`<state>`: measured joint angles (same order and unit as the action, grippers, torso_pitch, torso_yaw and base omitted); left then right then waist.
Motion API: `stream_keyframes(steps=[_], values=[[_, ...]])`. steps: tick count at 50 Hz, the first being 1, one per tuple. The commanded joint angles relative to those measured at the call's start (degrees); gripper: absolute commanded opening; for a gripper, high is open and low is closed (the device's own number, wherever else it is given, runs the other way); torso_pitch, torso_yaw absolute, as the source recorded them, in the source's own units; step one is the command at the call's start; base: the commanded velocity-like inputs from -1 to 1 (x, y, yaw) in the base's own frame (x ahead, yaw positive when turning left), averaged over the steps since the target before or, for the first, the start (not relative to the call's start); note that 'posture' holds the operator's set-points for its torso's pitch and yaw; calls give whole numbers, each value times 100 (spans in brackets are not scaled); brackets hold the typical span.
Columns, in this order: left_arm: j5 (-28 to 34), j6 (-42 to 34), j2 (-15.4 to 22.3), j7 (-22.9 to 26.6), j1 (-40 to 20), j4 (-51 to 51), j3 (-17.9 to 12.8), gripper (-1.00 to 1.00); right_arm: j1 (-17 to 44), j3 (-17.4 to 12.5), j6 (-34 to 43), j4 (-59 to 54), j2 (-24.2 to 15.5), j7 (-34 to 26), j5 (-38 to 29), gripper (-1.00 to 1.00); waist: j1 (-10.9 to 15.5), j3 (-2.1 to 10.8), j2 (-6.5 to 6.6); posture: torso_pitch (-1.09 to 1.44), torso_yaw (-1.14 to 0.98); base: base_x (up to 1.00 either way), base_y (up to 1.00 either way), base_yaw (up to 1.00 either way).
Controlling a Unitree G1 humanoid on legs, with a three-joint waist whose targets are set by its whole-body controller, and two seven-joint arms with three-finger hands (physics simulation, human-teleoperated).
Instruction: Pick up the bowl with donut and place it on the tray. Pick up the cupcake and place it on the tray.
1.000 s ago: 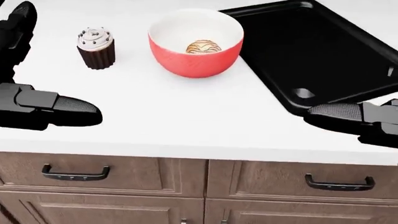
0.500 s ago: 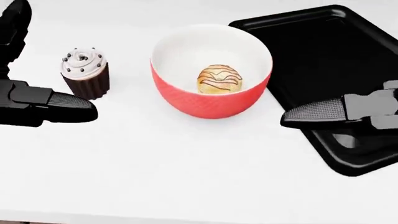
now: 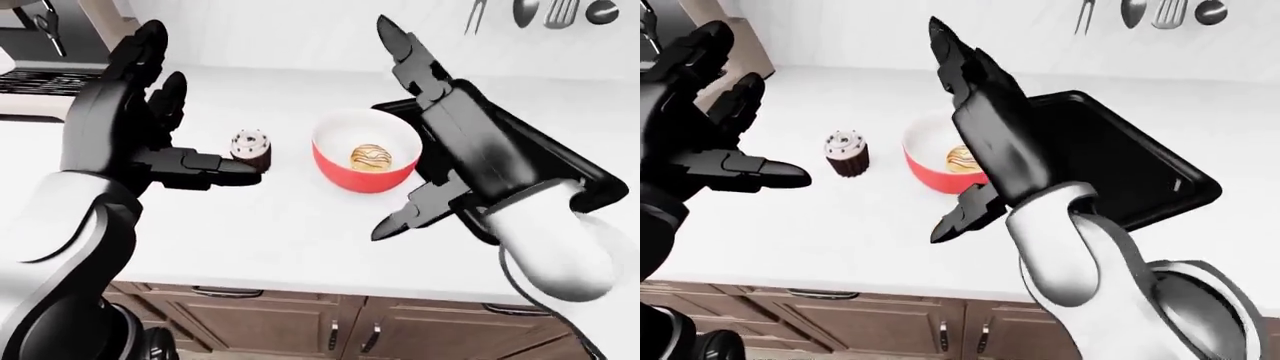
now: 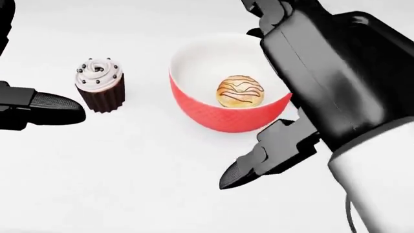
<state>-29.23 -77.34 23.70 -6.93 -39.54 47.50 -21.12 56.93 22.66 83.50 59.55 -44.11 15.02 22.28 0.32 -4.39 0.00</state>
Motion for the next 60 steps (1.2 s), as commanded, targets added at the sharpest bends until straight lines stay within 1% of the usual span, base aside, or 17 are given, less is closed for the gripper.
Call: stream_keyframes(steps=[1, 2, 4, 7, 9, 12, 15, 18, 22, 29, 38, 39, 45, 47, 53, 57, 60], values=[[-44, 178, 69, -39, -140, 70, -74, 100, 47, 229, -121, -236, 32, -757, -1659, 100, -15, 110, 46, 0, 0, 0, 0, 0], [-70, 204, 80, -43, -121, 63, -91, 100, -26, 493, -248, -426, 68, -1069, -2232, 100, -13, 107, 53, 0, 0, 0, 0, 0], [-119, 248, 94, -60, -48, 73, -119, 100, -255, 736, -513, -765, 314, -1825, -3385, 100, -11, 115, 65, 0, 0, 0, 0, 0], [-204, 270, 132, -120, -33, 48, -147, 100, -648, 699, -1114, -1302, 882, -3263, -5355, 100, -9, 142, 81, 0, 0, 0, 0, 0], [-267, 259, 140, -177, -44, 48, -138, 100, -959, 388, -1788, -1740, 1600, -4342, -6791, 100, -11, 156, 103, 0, 0, 0, 0, 0], [-349, 295, 163, -241, -35, 12, -126, 100, -1376, -433, -3178, -2202, 3024, -5708, -8622, 100, -29, 178, 159, 0, 0, 0, 0, 0], [-448, 246, 228, -302, -67, 32, -128, 100, -1582, -1119, -4402, -2564, 4110, -6153, -9409, 100, -48, 207, 233, 0, 0, 0, 0, 0], [-559, 234, 289, -344, -104, 0, -194, 100, -1757, -1416, -5076, -2819, 4574, -6113, -9658, 100, -74, 237, 289, 0, 0, 0, 0, 0], [-647, 366, 318, -422, -25, -61, -166, 100, -1812, -1475, -5444, -3012, 4909, -6065, -9802, 100, -116, 270, 336, 0, 0, 0, 0, 0], [-758, 499, 374, -504, 91, -91, -165, 100, -1900, -1346, -5744, -3171, 5192, -6025, -9993, 100, -157, 277, 388, 0, 0, 0, 0, 0], [-961, 556, 467, -633, 107, -134, -200, 100, -2019, -1210, -6096, -3776, 5432, -5616, -10063, 98, -165, 301, 407, 0, 0, 0, 0, 0], [-989, 550, 478, -653, 94, -140, -208, 100, -2009, -1201, -6114, -3872, 5457, -5564, -10059, 78, -163, 304, 410, 0, 0, 0, 0, 0], [-1183, 532, 561, -753, 44, -171, -284, 100, -1977, -1227, -6186, -4317, 5479, -5243, -9975, 70, -158, 322, 418, 0, 0, 0, 0, 0], [-1269, 531, 596, -803, 35, -179, -290, 100, -1931, -1233, -6182, -4484, 5487, -5139, -9926, 44, -156, 325, 419, 0, 0, 0, 0, 0], [-1504, 600, 699, -943, 2, -227, -313, 100, -1907, -1173, -6314, -5009, 5441, -4814, -9906, 39, -151, 340, 430, 0, 0, 0, 0, 0], [-1717, 639, 777, -1068, 60, -225, -352, 100, -1930, -1114, -6445, -5402, 5484, -4593, -9986, 18, -158, 350, 438, 0, 0, 0, 0, 0], [-1798, 755, 848, -1114, 120, -281, -342, 100, -2004, -1069, -6618, -5640, 5445, -4453, -10083, 18, -163, 354, 443, 0, 0, 0, 0, 0]])
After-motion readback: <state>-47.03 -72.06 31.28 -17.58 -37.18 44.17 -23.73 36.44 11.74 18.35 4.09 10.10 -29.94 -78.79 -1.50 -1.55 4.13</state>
